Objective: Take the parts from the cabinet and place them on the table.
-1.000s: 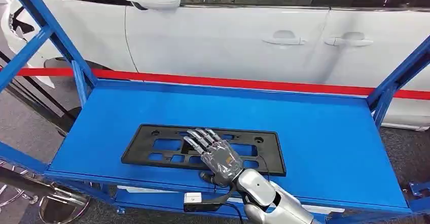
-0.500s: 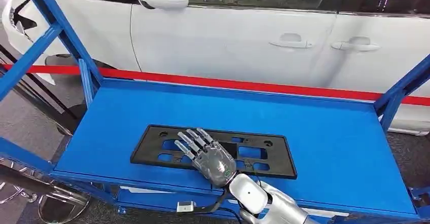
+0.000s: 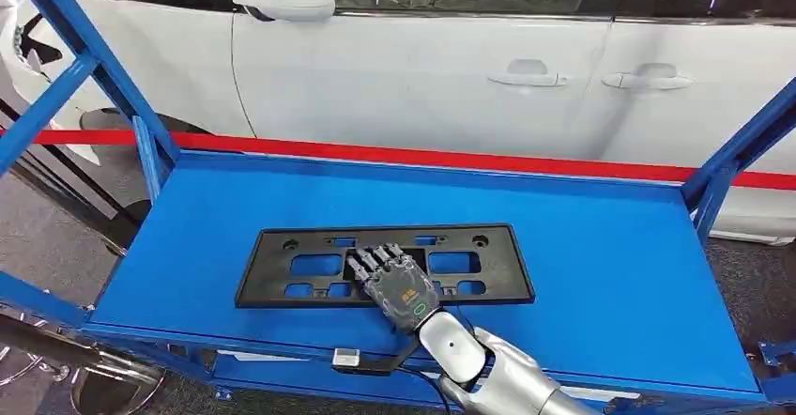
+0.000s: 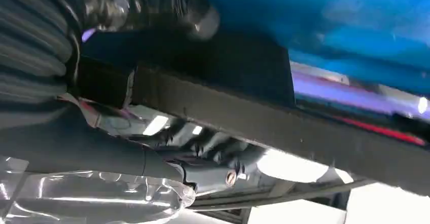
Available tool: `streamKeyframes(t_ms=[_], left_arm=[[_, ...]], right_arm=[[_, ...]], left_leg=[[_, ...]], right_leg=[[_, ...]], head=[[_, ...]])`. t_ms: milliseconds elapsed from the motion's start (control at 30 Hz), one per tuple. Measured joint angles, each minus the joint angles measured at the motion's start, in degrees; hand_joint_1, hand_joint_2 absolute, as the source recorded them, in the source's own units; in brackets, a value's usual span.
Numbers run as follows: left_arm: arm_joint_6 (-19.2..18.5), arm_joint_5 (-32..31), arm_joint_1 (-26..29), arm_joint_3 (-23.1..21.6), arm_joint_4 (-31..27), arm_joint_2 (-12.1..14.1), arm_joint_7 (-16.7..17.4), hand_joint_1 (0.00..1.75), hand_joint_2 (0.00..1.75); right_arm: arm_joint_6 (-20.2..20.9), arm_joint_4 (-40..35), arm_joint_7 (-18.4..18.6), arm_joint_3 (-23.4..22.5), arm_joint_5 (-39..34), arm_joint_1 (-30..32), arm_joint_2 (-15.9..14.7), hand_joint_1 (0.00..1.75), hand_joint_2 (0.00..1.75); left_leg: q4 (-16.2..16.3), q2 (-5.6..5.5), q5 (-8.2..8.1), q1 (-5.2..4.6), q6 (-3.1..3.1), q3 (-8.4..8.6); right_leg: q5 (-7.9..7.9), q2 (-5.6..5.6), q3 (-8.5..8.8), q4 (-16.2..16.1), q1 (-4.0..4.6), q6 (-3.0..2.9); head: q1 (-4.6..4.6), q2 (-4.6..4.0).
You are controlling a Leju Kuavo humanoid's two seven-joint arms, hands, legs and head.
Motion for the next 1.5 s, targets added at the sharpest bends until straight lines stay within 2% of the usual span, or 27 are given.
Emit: streamKeyframes(t_ms=[133, 167, 200, 267, 300, 333, 400, 467, 500, 600, 667, 700, 767, 800, 833, 867, 900, 967, 1000, 1033, 1133, 1200, 1300, 1333, 1400, 1467, 1500], left_arm=[[-0.5, -0.3, 0.1, 0.5, 0.0, 0.0, -0.1, 0.00, 0.00], [-0.7, -0.4, 0.1, 0.5, 0.0, 0.0, -0.2, 0.00, 0.00], [-0.9, -0.5, 0.0, 0.5, 0.0, 0.0, -0.3, 0.00, 0.00], [-1.6, -0.6, 0.0, 0.6, 0.0, 0.0, -0.9, 0.00, 0.00], [-1.9, -0.6, 0.0, 0.6, 0.0, 0.0, -1.1, 0.00, 0.00], [-2.4, -0.7, 0.1, 0.7, 0.0, 0.0, -1.5, 0.00, 0.00], [-3.6, -0.8, 0.1, 0.7, 0.0, 0.0, -3.0, 0.00, 0.00], [-4.3, -1.2, 0.1, 0.7, 0.0, 0.0, -4.3, 0.00, 0.00], [-4.3, -1.3, 0.0, 0.7, 0.0, -0.1, -4.5, 0.00, 0.00], [-4.1, -1.4, 0.1, 0.7, 0.0, -0.1, -4.9, 0.00, 0.00], [-4.1, -1.4, 0.1, 0.7, 0.0, 0.0, -5.0, 0.00, 0.00], [-4.1, -1.4, 0.1, 0.7, 0.0, 0.0, -5.0, 0.00, 0.00], [-4.2, -1.7, 0.1, 0.7, 0.0, 0.0, -5.2, 0.00, 0.00], [-4.2, -1.8, 0.1, 0.7, 0.0, 0.0, -5.2, 0.00, 0.00], [-4.2, -1.8, 0.2, 0.7, 0.0, 0.0, -5.1, 0.00, 0.00], [-4.1, -2.0, 0.3, 0.7, 0.0, 0.1, -5.0, 0.00, 0.00], [-4.1, -2.1, 0.3, 0.8, 0.0, 0.1, -4.9, 0.00, 0.00], [-4.0, -2.4, 0.3, 0.8, 0.0, 0.3, -4.9, 0.00, 0.00], [-4.0, -2.4, 0.2, 0.8, 0.0, 0.3, -4.8, 0.00, 0.00], [-4.0, -2.5, 0.1, 0.9, 0.0, 0.3, -4.8, 0.00, 0.00], [-4.3, -2.4, 0.3, 1.0, 0.0, 0.3, -4.7, 0.00, 0.00], [-6.3, -2.3, 0.3, 1.3, 0.0, 0.3, -4.2, 0.00, 0.00], [-8.3, -1.7, 0.3, 2.3, 0.0, 0.3, -5.1, 0.00, 0.00], [-8.7, -1.6, 0.4, 2.5, 0.0, 0.3, -5.4, 0.00, 0.00], [-9.1, -1.4, 0.4, 3.1, 0.0, 0.3, -5.5, 0.00, 0.00], [-9.3, -1.5, 0.3, 3.4, 0.0, 0.3, -5.7, 0.00, 0.00], [-9.2, -1.9, 0.3, 3.4, 0.0, 0.1, -5.7, 0.00, 0.00]], right_arm=[[0.4, 1.0, 0.0, -0.6, 0.2, 0.0, 0.0, 1.71, 1.75], [0.6, 1.2, 0.0, -0.8, 0.3, 0.0, 0.0, 1.71, 1.75], [0.6, 1.3, 0.0, -1.0, 0.4, -0.1, 0.0, 1.71, 1.75], [0.7, 1.6, 0.0, -1.4, 0.5, 0.1, 0.0, 1.75, 1.75], [0.7, 1.8, 0.0, -1.4, 0.5, 0.2, 0.0, 1.75, 1.75], [0.7, 1.9, 0.0, -1.6, 0.5, 0.3, 0.0, 1.75, 1.75], [0.5, 2.1, 0.0, -1.8, 0.5, 0.3, 0.0, 1.75, 1.75], [0.1, 2.1, -0.2, -2.2, 0.5, 0.3, 0.0, 1.75, 1.75], [0.0, 2.1, -0.2, -2.5, 0.5, 0.3, -0.1, 1.75, 1.75], [-0.4, 2.1, -0.2, -3.1, 0.5, 0.4, -0.1, 1.75, 1.75], [-0.5, 2.1, -0.2, -3.5, 0.5, 0.4, -0.2, 1.75, 1.75], [-0.4, 2.1, -0.2, -3.6, 0.4, 0.4, -0.2, 1.75, 1.75], [-0.6, 2.1, -0.2, -3.7, 0.2, 0.7, -0.2, 1.75, 1.75], [-1.0, 2.1, -0.3, -4.0, -0.3, 0.9, -0.2, 1.75, 1.75], [-1.8, 1.9, -0.8, -4.4, -1.3, 1.2, -0.3, 1.75, 1.75], [-3.0, 1.2, -1.9, -5.2, -3.7, 1.9, -0.5, 1.75, 1.75], [-3.9, 0.1, -3.1, -6.2, -6.0, 2.7, -1.1, 1.75, 1.75], [-4.9, -2.1, -4.5, -8.1, -8.7, 3.4, -1.9, 1.75, 1.75], [-5.1, -3.1, -4.7, -8.8, -9.4, 3.4, -2.2, 1.75, 1.75], [-5.4, -3.7, -5.3, -9.4, -10.3, 3.4, -2.5, 1.75, 1.75], [-7.8, -7.2, -12.9, -11.8, -22.3, 5.7, -3.9, 1.75, 1.75], [-9.4, -13.3, -24.2, -15.3, -36.6, 7.9, -5.3, 1.75, 1.75], [-6.8, -25.0, -35.5, -21.4, -52.3, 12.6, -6.7, 1.75, 1.75], [-5.7, -28.3, -37.1, -22.9, -54.7, 14.3, -7.0, 1.75, 1.75], [-4.3, -33.7, -38.7, -25.2, -56.2, 17.8, -7.5, 1.75, 1.75], [-3.7, -37.5, -40.1, -26.3, -57.2, 19.8, -7.7, 1.75, 1.75], [-3.2, -38.8, -41.4, -27.0, -58.6, 20.5, -7.9, 1.75, 1.75]], left_leg=[[-0.3, -0.07, 0.48, 0.12, 1.68, -0.15], [-0.6, 0.14, 0.75, 0.27, 2.07, 0.04], [-0.6, 0.16, 0.79, 0.27, 2.57, 0.00], [-0.6, 0.25, 0.74, 0.13, 2.85, -0.07], [-0.6, 0.27, 0.72, 0.09, 2.86, -0.12], [-0.5, 0.26, 0.70, 0.05, 2.89, -0.10], [-0.4, 0.17, 0.54, 0.01, 2.83, 0.06], [-0.4, 0.03, 0.31, -0.04, 2.61, 0.46], [-0.2, -0.01, 0.19, -0.32, 2.37, 0.38], [-0.4, -0.05, 0.25, -0.15, 1.26, 0.21], [0.0, 0.00, -0.36, -0.05, 0.63, 0.26], [2.0, 0.03, -1.88, -0.05, 0.37, -0.51], [10.7, 0.02, -6.51, 0.12, -0.18, -4.65], [15.0, 0.03, -8.07, 0.18, -0.44, -6.71], [17.4, 0.03, -8.31, 0.23, -0.60, -7.92], [16.6, 0.05, -6.89, 0.37, -0.73, -7.64], [13.0, 0.07, -4.47, 0.51, -0.77, -6.05], [2.8, 0.13, 0.45, 0.84, -0.82, -1.04], [0.7, 0.05, -0.56, 0.80, -0.70, 0.05], [0.4, -0.20, -0.21, 0.54, 0.23, 0.02], [0.4, -0.15, -0.11, 0.44, 1.31, 0.03], [0.0, 0.06, 0.26, 0.74, 2.24, 0.26], [0.0, 0.26, 0.22, 0.46, 2.84, 0.17], [0.0, 0.24, 0.22, 0.35, 2.88, 0.14], [0.0, 0.05, 0.23, 0.08, 2.91, 0.13], [0.0, 0.00, 0.24, -0.23, 2.91, 0.19], [0.0, 0.04, 0.26, -0.23, 2.87, 0.15]], right_leg=[[0.27, 0.07, -0.03, -0.2, -0.04, 1.21], [-0.55, 0.04, -0.20, 0.6, -0.36, 1.40], [-2.45, -0.03, -1.38, 3.1, -0.31, 1.47], [-7.06, 0.00, -5.73, 12.3, -0.41, 1.75], [-8.30, -0.01, -7.68, 16.1, -0.44, 1.85], [-8.19, -0.02, -8.66, 17.9, -0.51, 1.89], [-4.17, -0.03, -6.64, 13.1, -0.54, 1.67], [0.73, -0.06, -1.60, 2.8, -0.40, 0.86], [0.41, -0.13, -0.57, 0.4, 0.06, 0.44], [0.44, -0.09, -0.83, 0.2, 0.32, 0.28], [1.11, -0.35, -0.12, -1.1, -0.44, -0.40], [1.21, -0.32, 0.06, -1.3, -0.49, -0.79], [1.20, -0.36, -0.03, -1.3, -0.45, -0.88], [1.18, -0.39, -0.08, -1.2, -0.44, -0.89], [1.15, -0.37, -0.09, -1.1, -0.45, -0.87], [1.05, -0.32, -0.01, -1.1, -0.51, -0.76], [0.90, -0.30, 0.03, -0.9, -0.59, -0.54], [0.47, -0.22, 0.12, -0.3, -0.72, -0.05], [0.29, -0.06, -0.04, -0.1, -0.36, 0.28], [0.21, 0.10, -0.28, 0.2, -0.15, 0.61], [0.52, 0.12, 0.03, -0.3, -0.13, 1.40], [-1.37, 0.03, -0.49, 1.6, -0.36, 1.89], [-8.29, 0.01, -6.54, 14.8, -0.40, 2.21], [-8.98, 0.01, -7.90, 17.6, -0.39, 2.18], [-6.42, 0.01, -6.81, 15.3, -0.35, 1.79], [-1.35, 0.00, -1.45, 4.8, 0.08, 0.71], [-0.43, -0.01, 0.58, 0.9, 0.44, -0.04]], head=[[0.02, 0.00], [0.02, 0.00], [0.04, 0.00], [0.02, 0.00], [0.04, 0.00], [0.02, 0.00], [0.04, 0.00], [0.04, 0.00], [0.02, 0.00], [0.02, 0.00], [0.02, 0.00], [0.02, 0.00], [0.02, 0.00], [0.02, 0.00], [0.02, 0.00], [0.00, 0.00], [0.02, 0.00], [0.02, 0.00], [0.02, 0.00], [0.07, 0.00], [0.02, 0.00], [0.07, 0.00], [0.04, 0.00], [0.04, 0.00], [0.04, 0.00], [0.04, 0.00], [0.04, 0.00]])
